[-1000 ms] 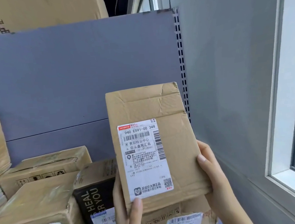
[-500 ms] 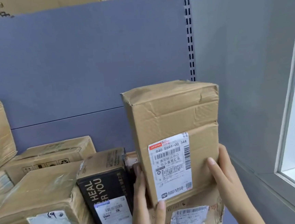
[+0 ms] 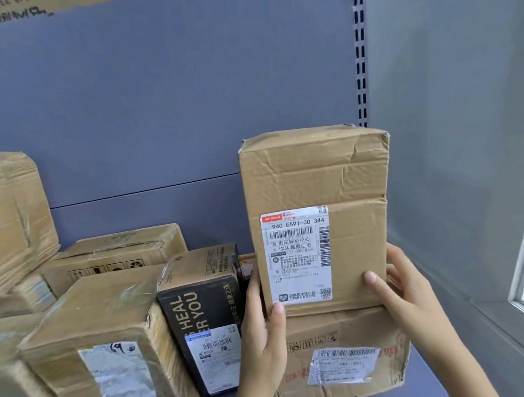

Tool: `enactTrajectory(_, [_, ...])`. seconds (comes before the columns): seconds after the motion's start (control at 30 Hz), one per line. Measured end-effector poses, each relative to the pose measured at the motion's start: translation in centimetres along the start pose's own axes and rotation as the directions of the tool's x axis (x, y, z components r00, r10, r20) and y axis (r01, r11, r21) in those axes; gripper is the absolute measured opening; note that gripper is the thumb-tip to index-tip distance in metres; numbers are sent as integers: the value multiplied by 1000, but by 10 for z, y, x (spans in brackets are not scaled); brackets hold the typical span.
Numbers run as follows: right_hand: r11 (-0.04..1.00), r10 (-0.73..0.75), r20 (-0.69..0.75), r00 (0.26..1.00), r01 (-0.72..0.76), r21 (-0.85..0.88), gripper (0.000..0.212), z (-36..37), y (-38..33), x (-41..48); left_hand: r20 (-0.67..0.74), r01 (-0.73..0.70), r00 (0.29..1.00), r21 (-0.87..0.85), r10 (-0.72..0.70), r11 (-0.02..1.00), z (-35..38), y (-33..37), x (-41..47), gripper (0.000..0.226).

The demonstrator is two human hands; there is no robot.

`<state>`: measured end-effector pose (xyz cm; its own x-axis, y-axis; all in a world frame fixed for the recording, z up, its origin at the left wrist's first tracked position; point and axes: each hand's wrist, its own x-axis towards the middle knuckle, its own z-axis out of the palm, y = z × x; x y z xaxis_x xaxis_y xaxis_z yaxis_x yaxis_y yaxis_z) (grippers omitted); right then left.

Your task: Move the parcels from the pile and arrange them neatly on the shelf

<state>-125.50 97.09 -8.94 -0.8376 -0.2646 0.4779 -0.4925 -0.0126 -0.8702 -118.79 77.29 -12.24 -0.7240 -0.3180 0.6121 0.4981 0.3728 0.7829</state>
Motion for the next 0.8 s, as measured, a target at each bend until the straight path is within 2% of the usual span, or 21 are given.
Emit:
enactTrajectory(0.13, [999, 8, -23, 1000, -7, 41, 51, -3, -5, -11, -22, -35, 999, -6, 35, 999, 1, 5, -3, 55])
enactTrajectory(0.33, [999, 35, -80, 996, -33, 36, 56, -3, -1, -15, -64, -57, 996, 96, 63, 994, 6, 2, 2, 44])
enactTrajectory(0.57, [998, 51, -88, 995, -48, 45, 42, -9, 1, -7, -126, -54, 989, 166, 75, 985, 20, -1, -4, 45])
enactTrajectory(0.8, [999, 27, -134, 991, -23, 32, 37, -31, 4, -20, -75, -27, 997, 98, 35, 995, 33, 8, -13, 51])
